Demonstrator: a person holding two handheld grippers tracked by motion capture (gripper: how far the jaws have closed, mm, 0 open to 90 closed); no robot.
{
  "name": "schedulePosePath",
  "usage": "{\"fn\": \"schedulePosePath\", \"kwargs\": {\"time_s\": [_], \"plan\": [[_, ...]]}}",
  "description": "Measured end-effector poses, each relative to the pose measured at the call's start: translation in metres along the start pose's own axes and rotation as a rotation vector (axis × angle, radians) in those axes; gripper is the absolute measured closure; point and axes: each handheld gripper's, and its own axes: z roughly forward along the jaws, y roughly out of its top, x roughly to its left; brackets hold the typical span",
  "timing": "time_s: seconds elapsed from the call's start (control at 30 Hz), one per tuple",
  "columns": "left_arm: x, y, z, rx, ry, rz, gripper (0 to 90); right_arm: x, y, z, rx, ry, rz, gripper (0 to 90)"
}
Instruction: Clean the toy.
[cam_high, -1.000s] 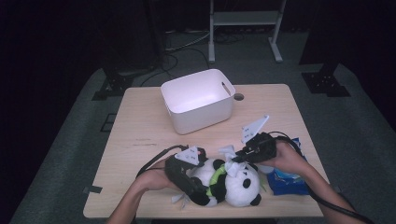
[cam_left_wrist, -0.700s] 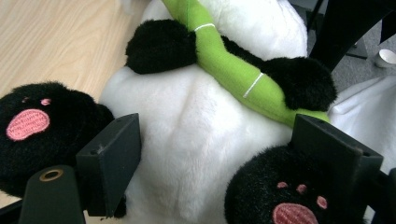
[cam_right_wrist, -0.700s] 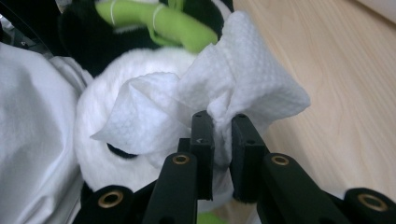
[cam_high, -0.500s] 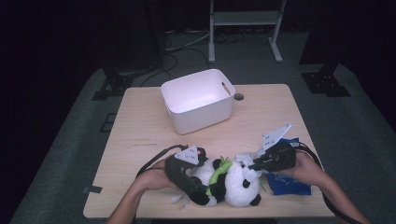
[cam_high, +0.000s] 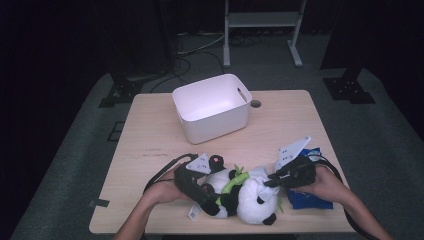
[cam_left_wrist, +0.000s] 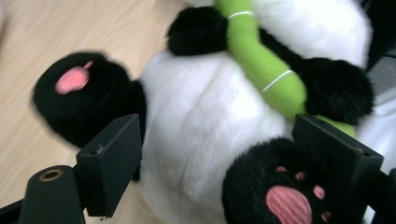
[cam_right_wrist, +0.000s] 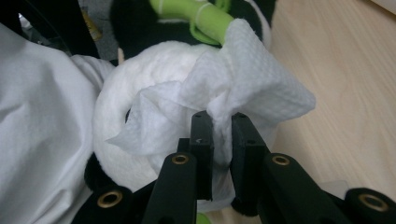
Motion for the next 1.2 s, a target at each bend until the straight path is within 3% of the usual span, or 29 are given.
{"fn": "schedulePosePath", "kwargs": {"time_s": [0.17,0.27,0.37,0.53,0.63,0.73,0.93,0.97,1.0,1.2], "plan": [[0.002,0.000,0.001,0.005,-0.012,-0.008,15.8,0.005,0.004,0.007,0.009,0.021,-0.013,79.9],[0.005,0.006,-0.003,-0.018,-0.069,-0.017,15.8,0.001,0.006,0.010,0.010,0.007,-0.009,80.0],[0.005,0.011,-0.004,-0.023,-0.089,-0.015,15.8,-0.001,0.007,0.011,0.011,-0.002,-0.004,80.0],[0.001,0.034,-0.005,-0.010,-0.109,0.057,15.7,-0.006,0.013,0.016,0.012,-0.011,-0.021,79.9],[-0.001,0.044,-0.002,-0.002,-0.136,0.073,15.7,-0.006,0.015,0.017,0.012,-0.015,-0.028,79.9],[-0.003,0.055,0.012,0.051,-0.163,0.112,15.7,-0.008,0.020,0.021,0.008,-0.018,-0.033,79.9],[0.001,0.061,0.024,0.123,-0.102,0.130,15.8,-0.009,0.027,0.025,0.008,-0.022,-0.051,79.9],[0.002,0.061,0.025,0.137,-0.097,0.140,19.8,-0.010,0.028,0.026,0.007,-0.021,-0.053,79.9],[0.004,0.060,0.026,0.149,-0.100,0.141,24.9,-0.010,0.029,0.027,0.005,-0.019,-0.057,79.9],[0.011,0.059,0.032,0.174,-0.128,0.124,36.3,-0.011,0.033,0.029,0.017,-0.030,-0.070,80.0]]}}
